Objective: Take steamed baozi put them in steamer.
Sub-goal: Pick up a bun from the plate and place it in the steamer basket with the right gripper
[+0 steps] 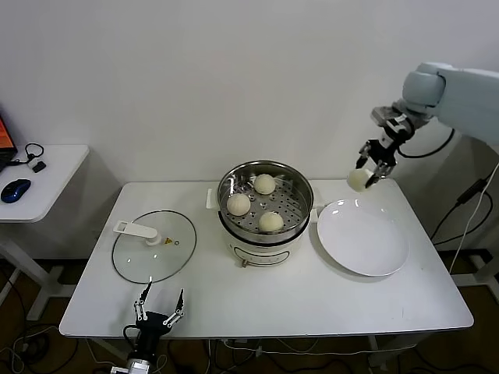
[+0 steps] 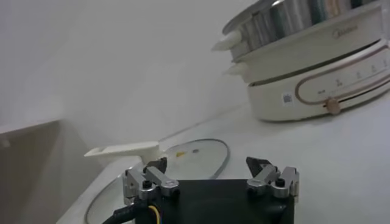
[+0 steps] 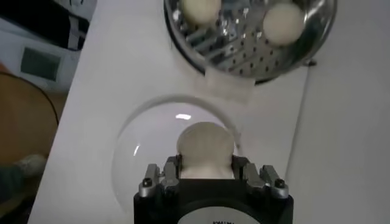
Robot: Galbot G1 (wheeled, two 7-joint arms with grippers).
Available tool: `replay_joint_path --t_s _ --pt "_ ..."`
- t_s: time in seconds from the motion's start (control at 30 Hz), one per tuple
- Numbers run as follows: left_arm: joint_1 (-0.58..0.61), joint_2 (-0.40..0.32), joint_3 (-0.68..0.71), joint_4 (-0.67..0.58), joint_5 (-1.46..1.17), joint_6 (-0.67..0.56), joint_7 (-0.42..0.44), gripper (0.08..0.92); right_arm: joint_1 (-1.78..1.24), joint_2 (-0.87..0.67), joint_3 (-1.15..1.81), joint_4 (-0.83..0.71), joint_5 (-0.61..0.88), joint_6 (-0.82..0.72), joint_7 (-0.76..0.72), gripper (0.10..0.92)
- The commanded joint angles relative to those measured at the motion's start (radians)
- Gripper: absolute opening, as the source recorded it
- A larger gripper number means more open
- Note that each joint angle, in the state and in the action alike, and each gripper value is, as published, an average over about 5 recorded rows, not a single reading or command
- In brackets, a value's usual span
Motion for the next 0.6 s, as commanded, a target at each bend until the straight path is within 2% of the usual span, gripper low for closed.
replay_joint_path --t_s 0.03,0.3,0.6 --pt "-0.001 -0.001 0.001 -0.028 -0.01 0.011 0.007 0.823 0.174 0.161 -0.104 0.192 0.254 -0.111 0.08 0.56" --pt "0.015 -0.002 -0.009 -0.061 -0.022 0.013 0.008 0.823 0.003 0.27 -0.023 0.106 0.205 -0.164 0.145 0.555" --pt "0.029 -0.004 -0.021 -0.077 -0.031 0.013 0.007 0.823 -0.173 0.305 0.054 -0.034 0.085 -0.187 0.186 0.559"
